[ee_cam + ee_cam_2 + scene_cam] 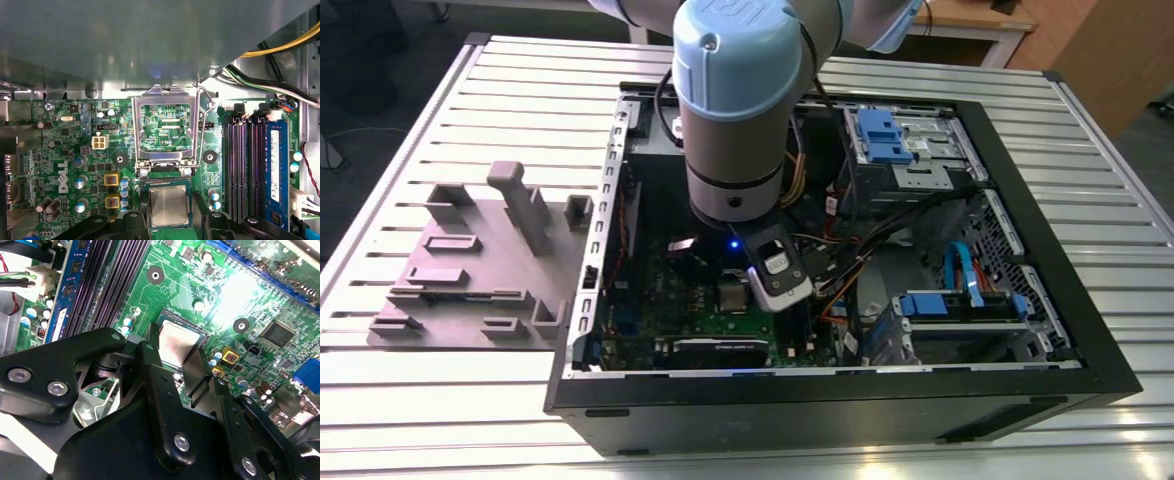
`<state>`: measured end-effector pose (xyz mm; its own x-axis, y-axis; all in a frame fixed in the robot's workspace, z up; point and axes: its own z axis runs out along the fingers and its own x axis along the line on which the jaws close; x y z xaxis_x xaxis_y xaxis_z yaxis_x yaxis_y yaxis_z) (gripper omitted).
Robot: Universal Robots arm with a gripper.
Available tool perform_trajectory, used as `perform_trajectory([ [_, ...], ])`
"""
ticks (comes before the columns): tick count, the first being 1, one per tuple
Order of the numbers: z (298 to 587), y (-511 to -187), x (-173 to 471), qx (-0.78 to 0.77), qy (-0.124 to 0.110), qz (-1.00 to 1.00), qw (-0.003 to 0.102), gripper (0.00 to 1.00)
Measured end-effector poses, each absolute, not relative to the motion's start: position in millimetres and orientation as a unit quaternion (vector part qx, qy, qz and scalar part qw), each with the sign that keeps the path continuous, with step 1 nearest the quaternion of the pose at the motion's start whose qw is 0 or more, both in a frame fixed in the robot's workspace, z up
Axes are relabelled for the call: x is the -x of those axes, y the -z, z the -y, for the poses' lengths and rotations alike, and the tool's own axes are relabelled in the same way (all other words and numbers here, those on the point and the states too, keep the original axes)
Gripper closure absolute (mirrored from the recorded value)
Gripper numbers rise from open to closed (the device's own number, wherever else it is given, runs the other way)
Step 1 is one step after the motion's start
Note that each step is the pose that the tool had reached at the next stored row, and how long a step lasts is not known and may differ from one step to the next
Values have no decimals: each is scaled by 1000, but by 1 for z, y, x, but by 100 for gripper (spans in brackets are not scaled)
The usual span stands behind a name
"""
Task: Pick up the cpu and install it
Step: 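Place the cpu into insertion slot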
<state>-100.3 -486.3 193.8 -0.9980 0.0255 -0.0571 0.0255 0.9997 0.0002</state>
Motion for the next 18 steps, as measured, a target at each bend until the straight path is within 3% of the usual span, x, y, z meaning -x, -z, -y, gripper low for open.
perform_trajectory([
  [5,486,-194,100,-12,0,-1000,29,56],
  [6,486,-194,100,-12,0,-1000,29,62],
  [18,486,-194,100,-11,-2,-1000,29,62],
])
